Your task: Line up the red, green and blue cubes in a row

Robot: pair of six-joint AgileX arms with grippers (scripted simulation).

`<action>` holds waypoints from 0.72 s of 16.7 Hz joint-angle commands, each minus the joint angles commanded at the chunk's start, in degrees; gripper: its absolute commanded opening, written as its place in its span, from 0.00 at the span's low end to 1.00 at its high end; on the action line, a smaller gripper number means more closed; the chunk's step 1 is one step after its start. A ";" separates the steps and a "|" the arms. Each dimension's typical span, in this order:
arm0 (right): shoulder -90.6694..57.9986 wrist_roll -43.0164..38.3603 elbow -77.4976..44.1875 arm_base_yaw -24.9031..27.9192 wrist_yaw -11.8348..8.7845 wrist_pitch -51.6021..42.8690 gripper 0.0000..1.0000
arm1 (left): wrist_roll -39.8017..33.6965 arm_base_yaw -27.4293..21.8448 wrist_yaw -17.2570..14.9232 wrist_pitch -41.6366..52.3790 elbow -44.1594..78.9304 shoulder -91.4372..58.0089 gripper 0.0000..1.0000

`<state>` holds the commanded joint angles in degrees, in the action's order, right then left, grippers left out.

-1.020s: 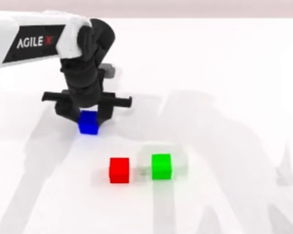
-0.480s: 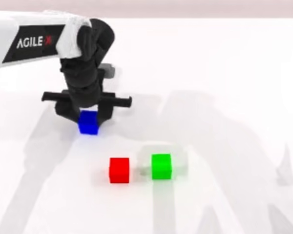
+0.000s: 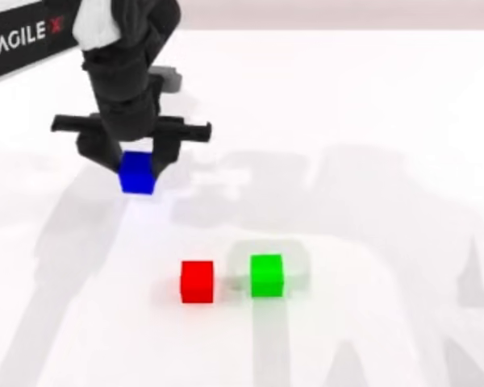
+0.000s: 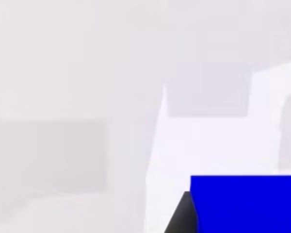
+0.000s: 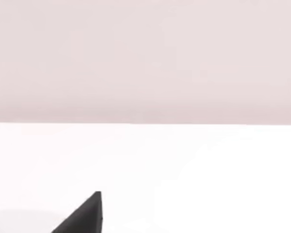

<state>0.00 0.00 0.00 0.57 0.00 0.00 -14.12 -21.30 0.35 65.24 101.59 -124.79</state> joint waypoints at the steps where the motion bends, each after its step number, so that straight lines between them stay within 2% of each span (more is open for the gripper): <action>1: 0.00 0.00 0.00 0.00 0.00 0.00 1.00 | -0.04 0.14 -0.01 0.73 0.61 0.46 0.00; 7: 0.00 0.00 0.00 0.00 0.00 0.00 1.00 | -0.79 -0.96 0.05 1.25 1.46 -0.19 0.00; 9: 0.00 0.00 0.00 0.00 0.00 0.00 1.00 | -3.96 -4.05 0.18 3.03 4.69 -2.09 0.00; 12: 0.00 0.00 0.00 0.00 0.00 0.00 1.00 | -12.80 -11.61 0.43 7.35 13.00 -6.48 0.00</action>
<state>0.00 0.00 0.00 0.57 0.00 0.00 -26.92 -32.91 0.78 72.59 114.60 -131.26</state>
